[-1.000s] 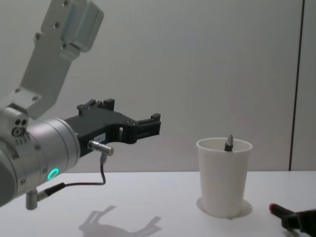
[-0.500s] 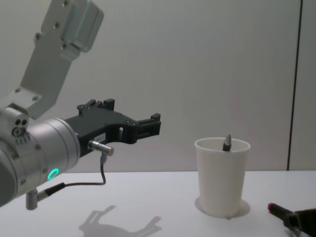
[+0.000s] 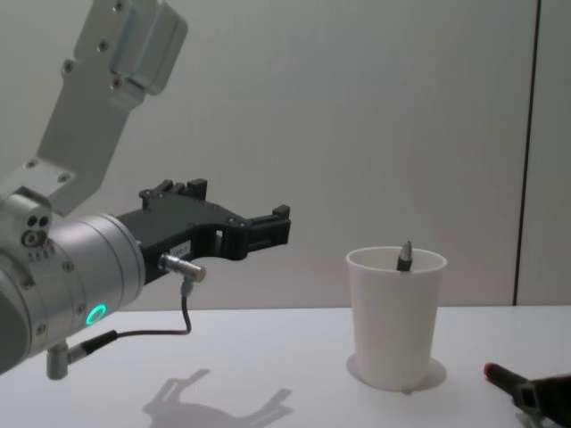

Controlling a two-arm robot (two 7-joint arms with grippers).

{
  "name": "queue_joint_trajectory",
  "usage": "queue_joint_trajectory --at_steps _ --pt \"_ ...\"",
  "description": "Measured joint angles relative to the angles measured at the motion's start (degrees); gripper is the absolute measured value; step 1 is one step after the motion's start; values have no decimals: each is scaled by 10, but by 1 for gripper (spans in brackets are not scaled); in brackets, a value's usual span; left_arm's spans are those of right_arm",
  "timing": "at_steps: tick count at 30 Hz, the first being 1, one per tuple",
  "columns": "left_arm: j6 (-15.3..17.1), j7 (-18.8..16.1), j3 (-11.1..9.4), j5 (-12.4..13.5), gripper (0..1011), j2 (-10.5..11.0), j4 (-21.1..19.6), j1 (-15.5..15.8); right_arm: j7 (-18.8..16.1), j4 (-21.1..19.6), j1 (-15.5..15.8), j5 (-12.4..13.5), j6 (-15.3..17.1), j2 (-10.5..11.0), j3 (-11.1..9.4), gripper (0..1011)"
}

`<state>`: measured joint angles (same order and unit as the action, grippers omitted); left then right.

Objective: Place the pen into the pen holder.

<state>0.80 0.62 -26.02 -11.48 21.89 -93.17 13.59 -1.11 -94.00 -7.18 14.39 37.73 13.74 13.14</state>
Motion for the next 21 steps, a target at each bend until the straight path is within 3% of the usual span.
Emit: queue_joint_trajectory --at_steps 10,21 --pt "0 0 0 0 1001 0 0 0 -13 0 6 -10 -30 1 2 177" --pt "0 0 0 0 1001 0 0 0 -18 -7 12 -19 -73 2 3 178"
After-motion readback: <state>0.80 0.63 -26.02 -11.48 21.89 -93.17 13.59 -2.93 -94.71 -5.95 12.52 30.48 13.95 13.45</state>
